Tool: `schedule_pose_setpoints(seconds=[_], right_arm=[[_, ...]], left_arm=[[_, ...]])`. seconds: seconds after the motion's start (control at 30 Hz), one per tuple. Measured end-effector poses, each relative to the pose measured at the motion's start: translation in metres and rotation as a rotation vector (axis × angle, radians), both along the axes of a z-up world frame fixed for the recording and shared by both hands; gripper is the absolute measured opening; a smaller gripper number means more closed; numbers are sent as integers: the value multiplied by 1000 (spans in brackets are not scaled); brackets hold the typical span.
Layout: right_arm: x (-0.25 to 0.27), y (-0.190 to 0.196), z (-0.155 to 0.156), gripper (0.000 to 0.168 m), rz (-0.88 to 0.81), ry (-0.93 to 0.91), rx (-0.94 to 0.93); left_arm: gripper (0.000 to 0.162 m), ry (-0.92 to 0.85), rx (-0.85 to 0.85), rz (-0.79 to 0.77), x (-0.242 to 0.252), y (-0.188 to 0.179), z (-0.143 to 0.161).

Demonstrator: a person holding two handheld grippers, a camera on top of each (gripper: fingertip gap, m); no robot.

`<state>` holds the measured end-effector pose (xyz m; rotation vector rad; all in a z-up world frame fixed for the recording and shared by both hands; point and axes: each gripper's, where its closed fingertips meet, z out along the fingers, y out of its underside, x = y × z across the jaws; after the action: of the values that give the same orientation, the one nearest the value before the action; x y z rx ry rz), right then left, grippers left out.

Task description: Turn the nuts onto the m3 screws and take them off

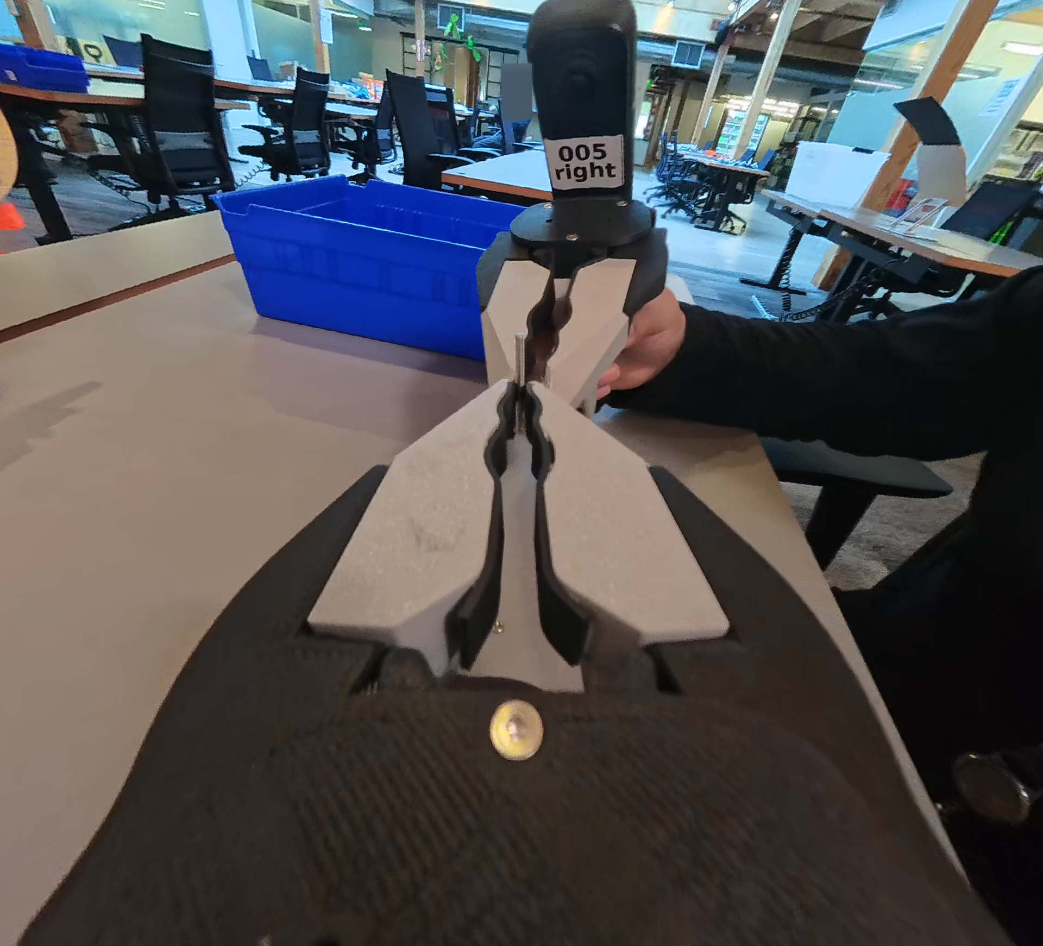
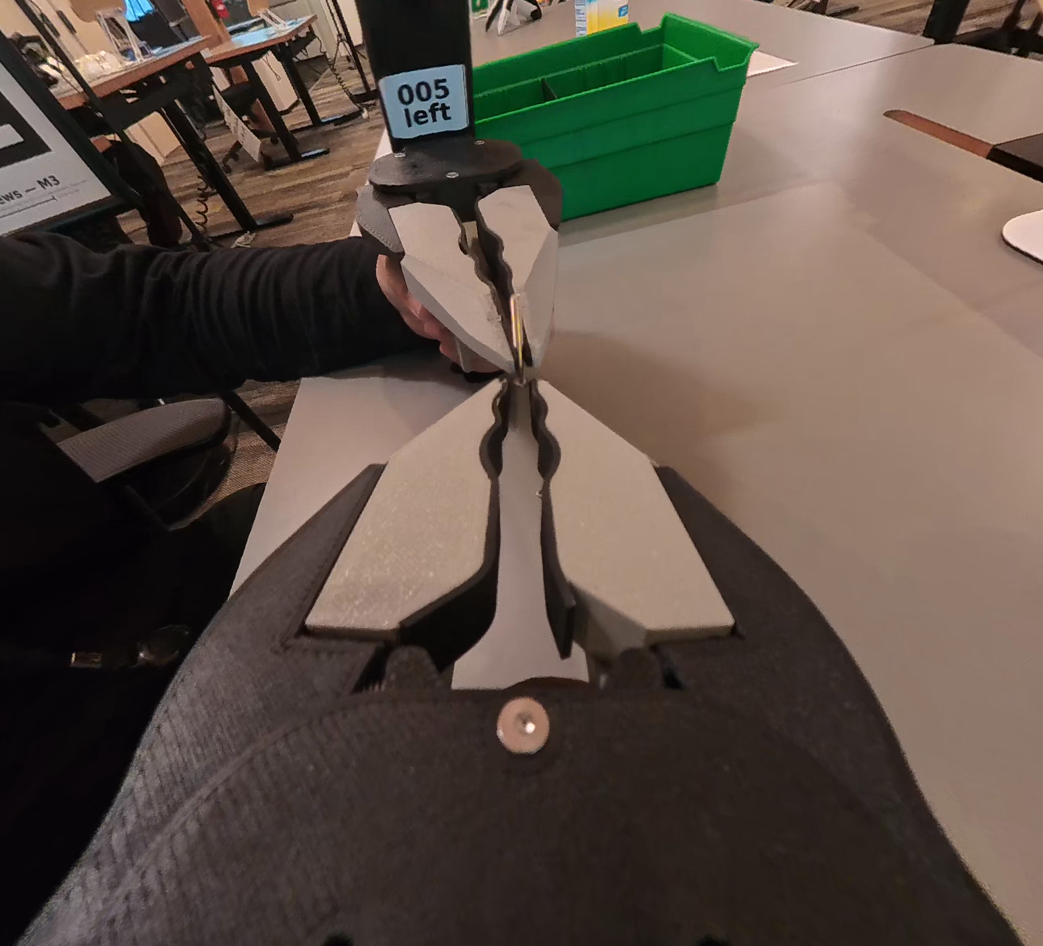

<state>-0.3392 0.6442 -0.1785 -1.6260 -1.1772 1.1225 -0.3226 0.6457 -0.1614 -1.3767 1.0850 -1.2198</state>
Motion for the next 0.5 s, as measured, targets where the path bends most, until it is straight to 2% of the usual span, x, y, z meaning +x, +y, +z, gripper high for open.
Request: schedule_pose_setpoints(seconds=[0.27, 0.5], right_arm=[[14, 6, 32, 9, -19, 175, -26], [6, 4, 23, 14, -21, 129, -16]], left_arm=[[1, -1, -38, -11, 0, 0, -1], [1, 22, -37, -25, 3, -3, -5]])
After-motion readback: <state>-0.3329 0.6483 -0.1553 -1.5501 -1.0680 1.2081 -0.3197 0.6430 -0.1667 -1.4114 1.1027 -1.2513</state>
